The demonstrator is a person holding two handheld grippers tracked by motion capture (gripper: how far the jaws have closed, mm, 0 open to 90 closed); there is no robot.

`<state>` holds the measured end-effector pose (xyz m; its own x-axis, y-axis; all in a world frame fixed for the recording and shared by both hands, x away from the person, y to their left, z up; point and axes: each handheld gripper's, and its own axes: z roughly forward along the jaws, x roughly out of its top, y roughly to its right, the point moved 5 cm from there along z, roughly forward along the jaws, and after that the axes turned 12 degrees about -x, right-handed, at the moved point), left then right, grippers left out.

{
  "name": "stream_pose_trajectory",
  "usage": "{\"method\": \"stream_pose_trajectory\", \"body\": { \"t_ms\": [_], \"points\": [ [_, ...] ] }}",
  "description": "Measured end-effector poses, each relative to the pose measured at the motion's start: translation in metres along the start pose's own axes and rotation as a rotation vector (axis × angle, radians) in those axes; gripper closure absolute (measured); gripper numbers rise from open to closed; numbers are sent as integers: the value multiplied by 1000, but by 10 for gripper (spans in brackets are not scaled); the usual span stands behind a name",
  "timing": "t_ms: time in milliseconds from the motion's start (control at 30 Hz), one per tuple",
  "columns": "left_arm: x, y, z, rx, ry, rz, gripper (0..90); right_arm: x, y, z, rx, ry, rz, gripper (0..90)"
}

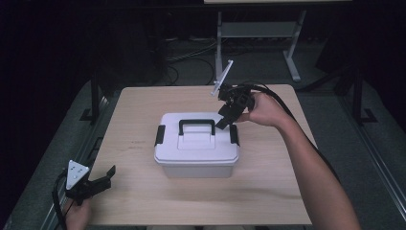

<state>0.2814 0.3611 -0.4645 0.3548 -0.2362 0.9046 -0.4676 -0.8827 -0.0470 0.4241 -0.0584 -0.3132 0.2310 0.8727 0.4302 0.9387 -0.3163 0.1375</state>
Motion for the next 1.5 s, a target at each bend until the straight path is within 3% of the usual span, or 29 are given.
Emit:
{"method": "stream_pose_trajectory", "body": {
  "t_ms": [1500],
  "points": [
    [-1, 0, 1, -3, -6, 7, 149, -54, 7, -4, -33, -15, 78, 355]
  ]
}}
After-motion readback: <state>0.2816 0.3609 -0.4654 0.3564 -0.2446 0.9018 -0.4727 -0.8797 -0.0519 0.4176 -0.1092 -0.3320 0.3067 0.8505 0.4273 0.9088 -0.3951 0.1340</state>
